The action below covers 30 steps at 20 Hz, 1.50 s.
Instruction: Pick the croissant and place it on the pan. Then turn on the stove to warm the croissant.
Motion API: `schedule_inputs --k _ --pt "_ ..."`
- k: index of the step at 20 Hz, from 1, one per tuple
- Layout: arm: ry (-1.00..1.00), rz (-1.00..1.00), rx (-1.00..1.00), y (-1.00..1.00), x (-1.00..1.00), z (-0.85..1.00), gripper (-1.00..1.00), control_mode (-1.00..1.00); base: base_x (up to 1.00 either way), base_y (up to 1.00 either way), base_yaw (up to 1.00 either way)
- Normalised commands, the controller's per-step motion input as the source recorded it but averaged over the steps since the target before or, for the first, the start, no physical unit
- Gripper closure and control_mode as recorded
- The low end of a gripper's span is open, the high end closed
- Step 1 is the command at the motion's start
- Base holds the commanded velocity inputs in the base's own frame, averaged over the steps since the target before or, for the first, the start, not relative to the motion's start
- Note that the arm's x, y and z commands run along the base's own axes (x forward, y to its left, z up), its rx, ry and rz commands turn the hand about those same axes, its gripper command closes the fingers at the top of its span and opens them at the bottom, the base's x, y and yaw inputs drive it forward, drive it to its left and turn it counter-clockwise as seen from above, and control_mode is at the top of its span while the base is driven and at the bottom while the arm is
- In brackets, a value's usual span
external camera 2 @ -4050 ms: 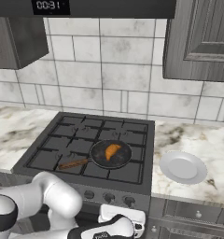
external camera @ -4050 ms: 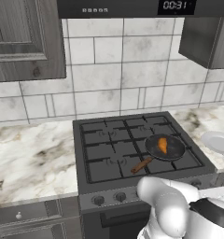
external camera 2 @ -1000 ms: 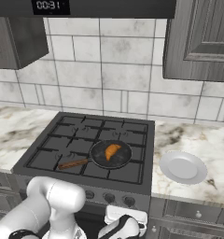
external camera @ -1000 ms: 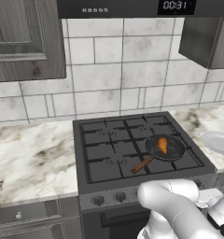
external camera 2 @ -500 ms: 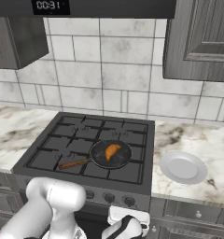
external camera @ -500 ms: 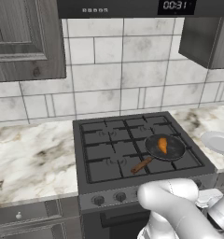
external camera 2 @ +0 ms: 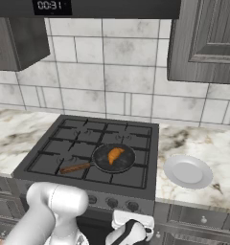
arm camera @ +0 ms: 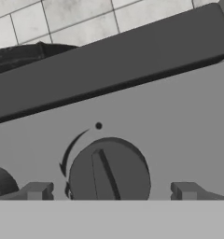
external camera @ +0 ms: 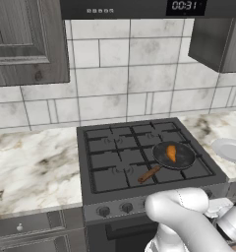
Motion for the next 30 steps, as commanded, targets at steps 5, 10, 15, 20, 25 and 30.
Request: schedule_inputs --k 5,10,15,20,25,30 --pt "0.0 0.0 0.0 0.0 0.06 0.0 -1.0 -1.0 0.0 0.0 0.0" --pt "0.0 0.0 0.0 0.0 0.04 0.0 -1.0 -1.0 0.0 0.0 0.0" --pt "0.0 0.0 0.0 0.0 0.13 0.0 1.0 -1.0 0.0 0.0 0.0" --pt "0.02 0.0 0.0 0.0 0.11 0.06 1.0 -1.0 0.0 0.0 0.0" --pt "0.01 0.0 0.0 0.0 0.06 0.03 1.0 -1.0 0.0 0.0 0.0" --pt "0.01 0.0 0.0 0.05 0.01 0.0 1.0 -1.0 0.0 0.0 0.0"
